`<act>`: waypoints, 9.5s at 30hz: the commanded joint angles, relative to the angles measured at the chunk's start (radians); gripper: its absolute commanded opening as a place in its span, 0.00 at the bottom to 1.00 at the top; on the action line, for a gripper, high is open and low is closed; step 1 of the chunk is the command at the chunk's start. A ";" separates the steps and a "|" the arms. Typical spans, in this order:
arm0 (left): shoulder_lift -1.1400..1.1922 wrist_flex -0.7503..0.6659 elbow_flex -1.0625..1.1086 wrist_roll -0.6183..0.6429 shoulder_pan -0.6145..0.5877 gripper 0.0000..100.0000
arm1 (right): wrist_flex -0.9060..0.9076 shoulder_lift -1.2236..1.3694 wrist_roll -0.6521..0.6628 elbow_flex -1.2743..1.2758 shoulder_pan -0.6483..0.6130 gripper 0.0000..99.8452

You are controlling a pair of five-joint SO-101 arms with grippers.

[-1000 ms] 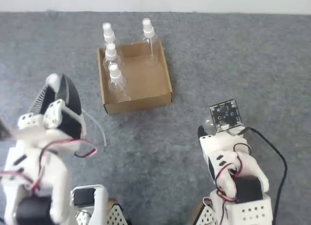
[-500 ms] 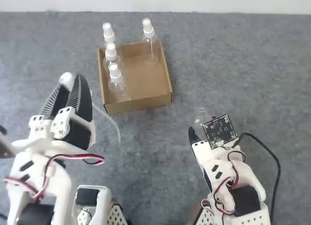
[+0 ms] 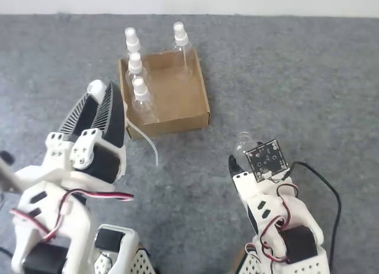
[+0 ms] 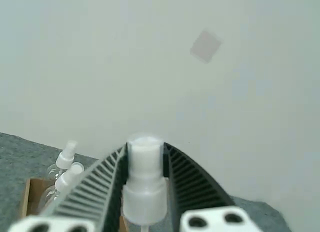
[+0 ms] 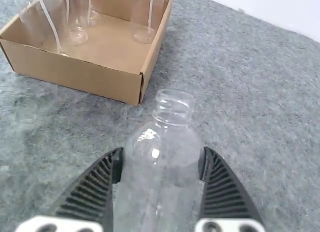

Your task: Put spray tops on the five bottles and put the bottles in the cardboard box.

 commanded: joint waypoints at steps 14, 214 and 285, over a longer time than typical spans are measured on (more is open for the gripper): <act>-0.008 -0.123 0.094 0.011 0.164 0.01 | -0.007 -0.010 0.000 0.018 -0.087 0.06; -0.391 -0.519 0.719 -0.121 0.239 0.13 | -0.449 -0.010 0.126 0.149 -0.283 0.01; -0.393 -0.462 0.696 -0.290 0.087 0.13 | -0.335 -0.010 0.126 0.144 -0.390 0.01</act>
